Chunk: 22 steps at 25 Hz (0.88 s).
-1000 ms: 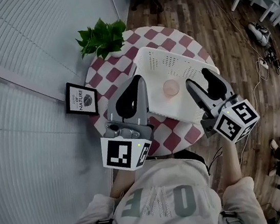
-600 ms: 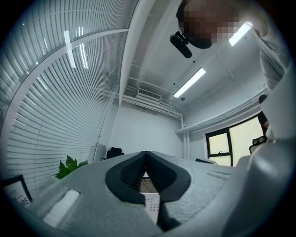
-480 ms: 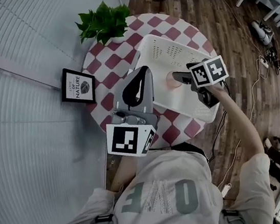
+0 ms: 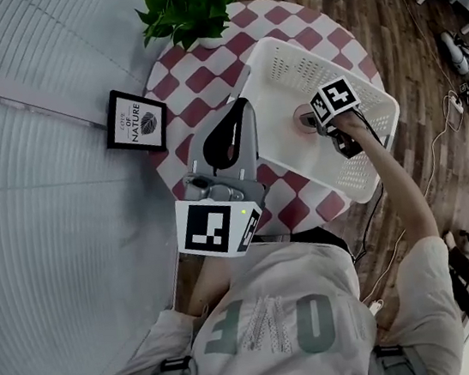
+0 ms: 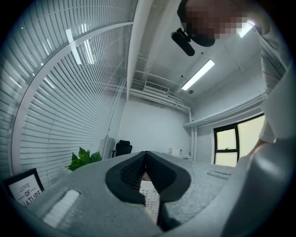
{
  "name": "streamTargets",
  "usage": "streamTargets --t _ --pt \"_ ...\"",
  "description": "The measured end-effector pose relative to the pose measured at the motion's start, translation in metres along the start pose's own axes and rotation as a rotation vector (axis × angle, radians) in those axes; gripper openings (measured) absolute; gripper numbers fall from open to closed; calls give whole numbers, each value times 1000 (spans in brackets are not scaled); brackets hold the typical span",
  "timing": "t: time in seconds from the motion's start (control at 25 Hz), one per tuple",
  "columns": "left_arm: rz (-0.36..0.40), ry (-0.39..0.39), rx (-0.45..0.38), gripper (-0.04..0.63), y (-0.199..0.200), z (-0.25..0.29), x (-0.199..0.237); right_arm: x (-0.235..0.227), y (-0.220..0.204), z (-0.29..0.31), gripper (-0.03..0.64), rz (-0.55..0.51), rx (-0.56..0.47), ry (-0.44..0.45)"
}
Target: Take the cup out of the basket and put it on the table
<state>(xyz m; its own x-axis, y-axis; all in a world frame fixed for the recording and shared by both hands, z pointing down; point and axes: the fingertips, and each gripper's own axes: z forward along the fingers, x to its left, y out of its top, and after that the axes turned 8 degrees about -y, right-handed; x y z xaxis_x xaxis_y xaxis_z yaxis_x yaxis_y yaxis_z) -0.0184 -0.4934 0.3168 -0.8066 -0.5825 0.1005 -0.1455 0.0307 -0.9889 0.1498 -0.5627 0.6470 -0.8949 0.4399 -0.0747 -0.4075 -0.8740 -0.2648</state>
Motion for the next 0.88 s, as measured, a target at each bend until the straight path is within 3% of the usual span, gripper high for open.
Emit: streamTargets --t 0.48,0.72,0.88 --pt "0 35 20 5 -6 -6 7 -6 -18 34 243 35 147 -11" --pt "-7 48 22 5 -6 -8 10 -7 -27 35 90 26 210 -44" --pt "-3 52 22 5 -6 -10 9 -4 -28 37 28 8 211 -65"
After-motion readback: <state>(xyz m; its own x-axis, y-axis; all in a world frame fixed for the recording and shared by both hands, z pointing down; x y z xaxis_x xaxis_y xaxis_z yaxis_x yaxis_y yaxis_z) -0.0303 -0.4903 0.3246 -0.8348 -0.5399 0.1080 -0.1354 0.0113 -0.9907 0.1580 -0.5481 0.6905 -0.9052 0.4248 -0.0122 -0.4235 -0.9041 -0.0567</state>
